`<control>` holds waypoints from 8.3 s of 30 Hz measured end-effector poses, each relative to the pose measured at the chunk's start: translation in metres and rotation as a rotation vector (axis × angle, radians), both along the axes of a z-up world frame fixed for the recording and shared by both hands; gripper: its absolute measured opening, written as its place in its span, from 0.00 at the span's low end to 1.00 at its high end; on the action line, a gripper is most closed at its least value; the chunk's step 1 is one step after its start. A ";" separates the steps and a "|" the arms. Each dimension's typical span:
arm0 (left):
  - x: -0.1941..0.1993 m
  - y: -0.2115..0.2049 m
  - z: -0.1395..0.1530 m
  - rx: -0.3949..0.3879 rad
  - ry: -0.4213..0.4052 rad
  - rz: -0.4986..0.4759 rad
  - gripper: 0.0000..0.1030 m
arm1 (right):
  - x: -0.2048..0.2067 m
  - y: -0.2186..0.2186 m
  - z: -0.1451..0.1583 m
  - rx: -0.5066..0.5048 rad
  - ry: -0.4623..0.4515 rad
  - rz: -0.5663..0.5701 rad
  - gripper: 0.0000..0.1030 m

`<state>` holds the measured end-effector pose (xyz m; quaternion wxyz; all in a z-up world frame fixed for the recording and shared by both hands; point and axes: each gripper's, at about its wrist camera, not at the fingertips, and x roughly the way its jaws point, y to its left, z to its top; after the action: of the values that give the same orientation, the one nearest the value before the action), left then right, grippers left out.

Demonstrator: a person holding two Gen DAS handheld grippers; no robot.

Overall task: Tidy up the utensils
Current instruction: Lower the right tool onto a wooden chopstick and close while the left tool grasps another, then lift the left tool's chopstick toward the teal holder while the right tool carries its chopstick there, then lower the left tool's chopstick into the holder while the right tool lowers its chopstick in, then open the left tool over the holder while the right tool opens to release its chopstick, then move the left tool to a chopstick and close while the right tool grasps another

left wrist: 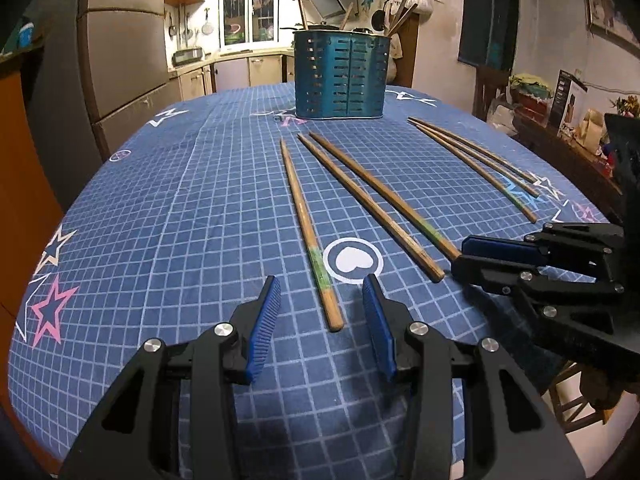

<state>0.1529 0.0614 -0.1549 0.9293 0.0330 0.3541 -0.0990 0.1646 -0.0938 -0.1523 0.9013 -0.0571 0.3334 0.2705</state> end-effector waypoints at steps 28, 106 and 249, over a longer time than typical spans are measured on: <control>-0.035 0.008 0.077 -0.003 -0.255 0.083 0.05 | 0.003 -0.045 0.058 0.122 -0.073 0.027 0.02; 0.096 -0.018 0.230 -0.028 -0.339 0.003 0.05 | 0.139 -0.077 0.231 0.110 -0.230 -0.029 0.07; 0.019 -0.036 0.015 0.000 0.031 -0.012 0.49 | 0.063 -0.149 0.021 -0.083 0.097 -0.140 0.25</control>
<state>0.1724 0.0256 -0.1403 0.9232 0.0337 0.3682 -0.1050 0.2272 -0.2426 -0.1316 0.8977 -0.0577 0.3906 0.1954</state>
